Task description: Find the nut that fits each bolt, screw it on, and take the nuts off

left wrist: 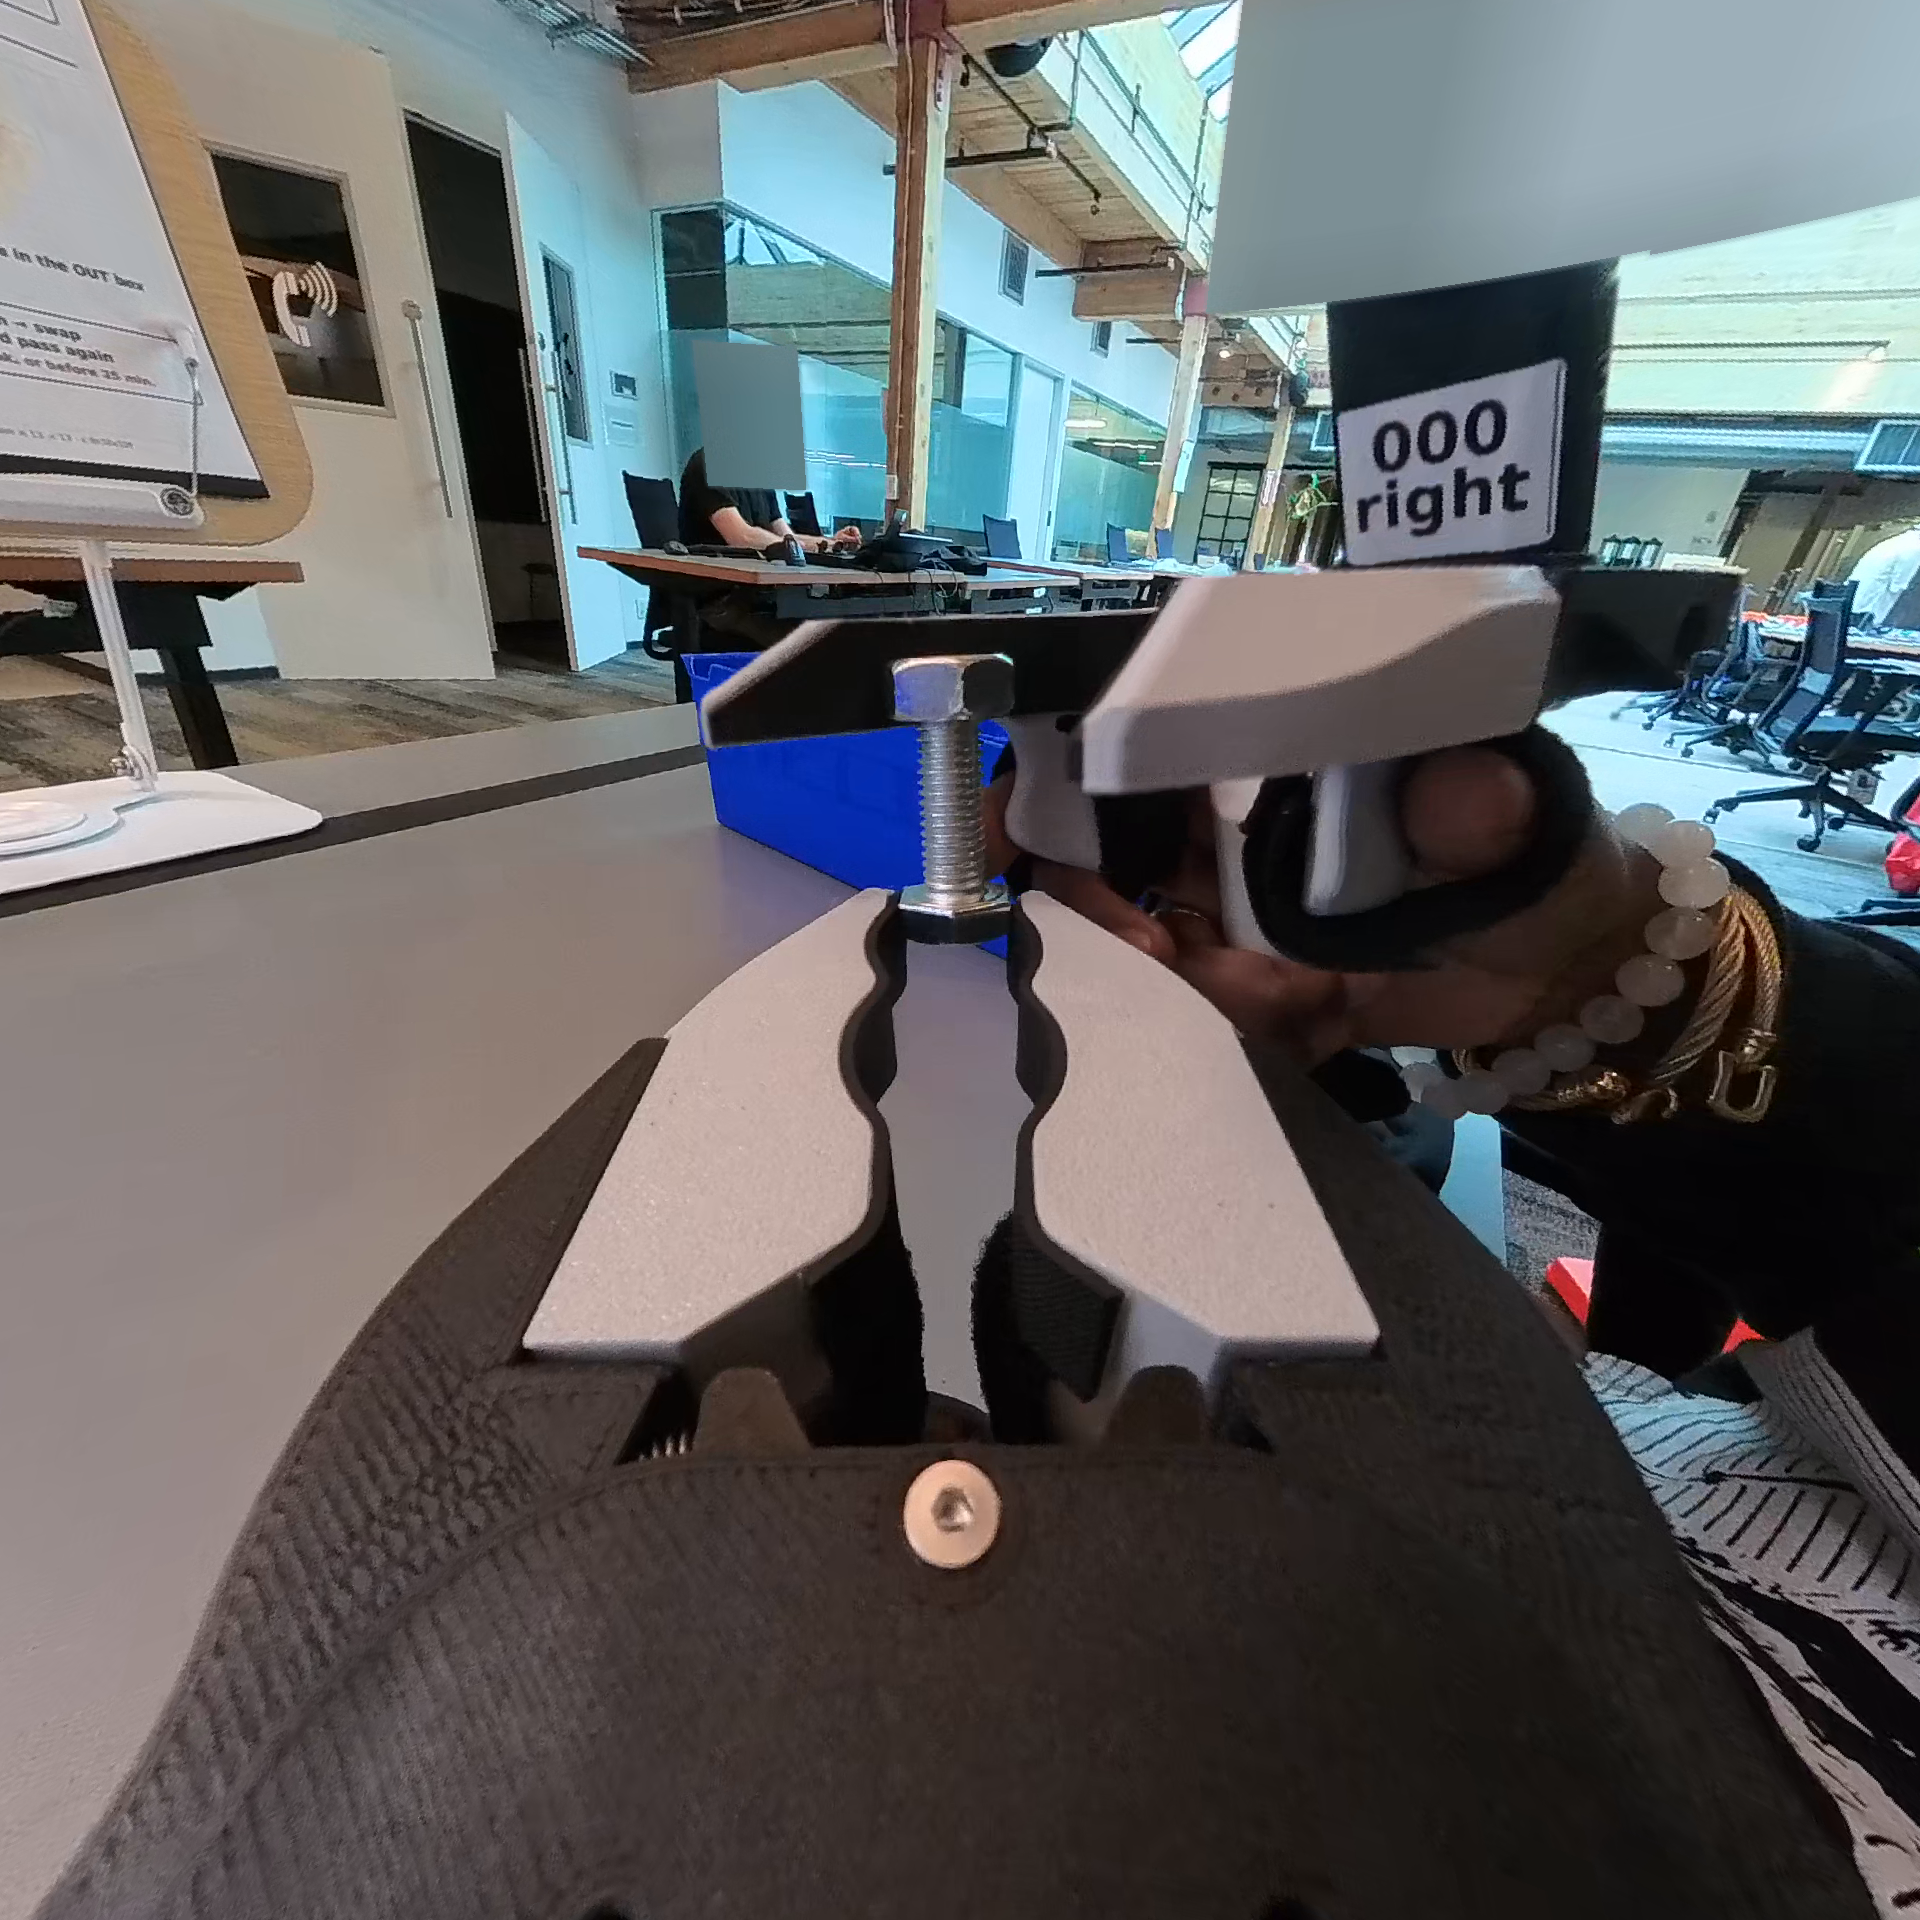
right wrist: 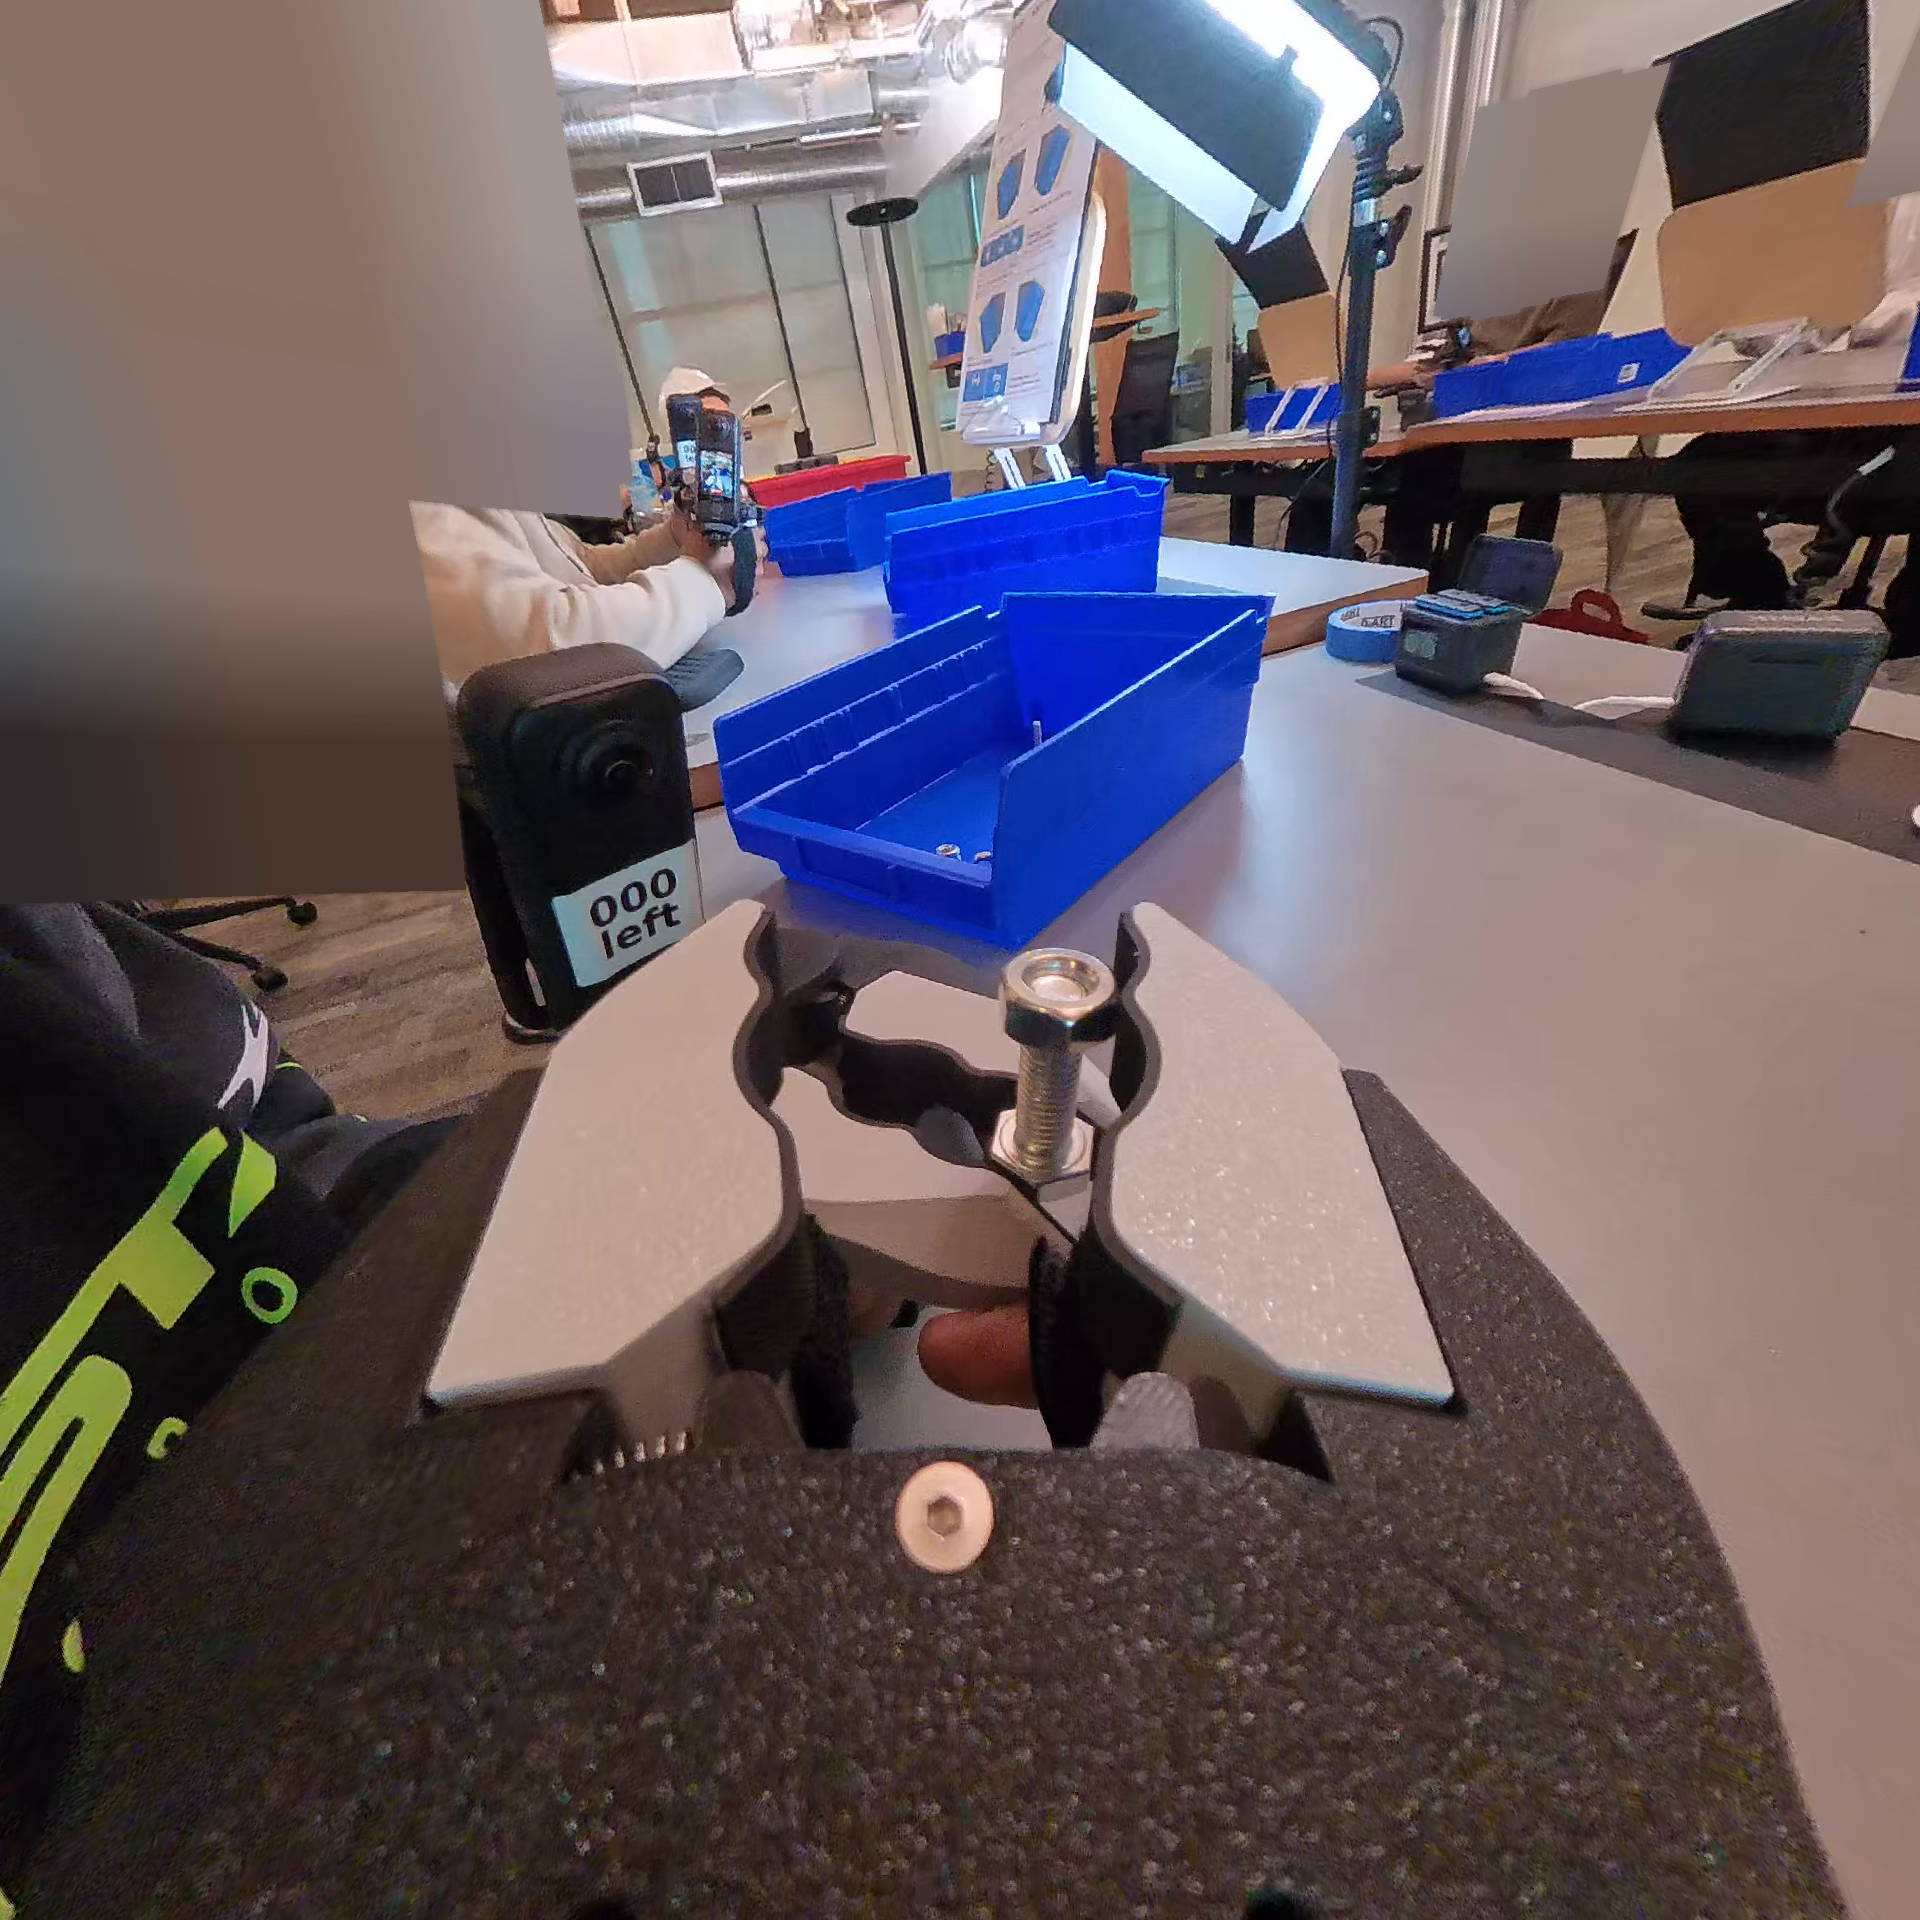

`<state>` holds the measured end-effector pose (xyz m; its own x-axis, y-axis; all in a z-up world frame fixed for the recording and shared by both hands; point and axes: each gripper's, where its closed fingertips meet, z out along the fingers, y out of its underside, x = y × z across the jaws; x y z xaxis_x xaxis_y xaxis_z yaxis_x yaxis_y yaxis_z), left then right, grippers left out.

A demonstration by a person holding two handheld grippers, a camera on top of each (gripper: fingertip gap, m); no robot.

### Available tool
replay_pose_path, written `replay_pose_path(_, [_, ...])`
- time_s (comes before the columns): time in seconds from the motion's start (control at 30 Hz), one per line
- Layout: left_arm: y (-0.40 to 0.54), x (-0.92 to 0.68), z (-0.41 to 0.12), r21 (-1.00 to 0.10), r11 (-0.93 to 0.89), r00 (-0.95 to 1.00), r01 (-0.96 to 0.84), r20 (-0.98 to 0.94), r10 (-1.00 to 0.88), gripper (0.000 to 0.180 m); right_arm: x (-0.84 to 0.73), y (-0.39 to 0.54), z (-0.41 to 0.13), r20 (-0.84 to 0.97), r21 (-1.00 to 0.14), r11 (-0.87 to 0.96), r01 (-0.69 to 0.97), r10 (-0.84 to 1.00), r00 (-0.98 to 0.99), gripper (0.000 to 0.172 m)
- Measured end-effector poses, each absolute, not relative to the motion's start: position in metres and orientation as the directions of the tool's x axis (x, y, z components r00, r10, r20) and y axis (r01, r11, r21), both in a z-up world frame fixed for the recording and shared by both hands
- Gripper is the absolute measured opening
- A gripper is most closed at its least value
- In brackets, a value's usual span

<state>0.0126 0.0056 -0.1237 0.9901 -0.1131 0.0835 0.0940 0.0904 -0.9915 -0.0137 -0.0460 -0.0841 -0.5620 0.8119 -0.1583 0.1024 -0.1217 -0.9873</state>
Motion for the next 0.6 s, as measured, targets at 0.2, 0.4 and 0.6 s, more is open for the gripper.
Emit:
replay_pose_path(0.2, [0.006, 0.012, -0.124, -0.992, 0.090, 0.991, 0.091, 0.081, -0.108, 0.018, -0.009, -0.042, -0.084, -0.124, -0.992, -0.094, 0.083, 0.835, -0.536, 0.061])
replay_pose_path(0.4, [0.005, 0.008, -0.122, -0.987, 0.103, 0.988, 0.121, 0.110, -0.105, 0.018, 0.006, -0.032, -0.082, -0.119, -0.993, -0.106, 0.053, 0.860, -0.496, 0.052])
replay_pose_path(0.6, [0.004, 0.008, -0.122, -0.987, 0.104, 0.988, 0.126, 0.115, -0.105, 0.018, 0.023, -0.028, -0.077, -0.117, -0.992, -0.120, 0.029, 0.839, -0.531, 0.022])
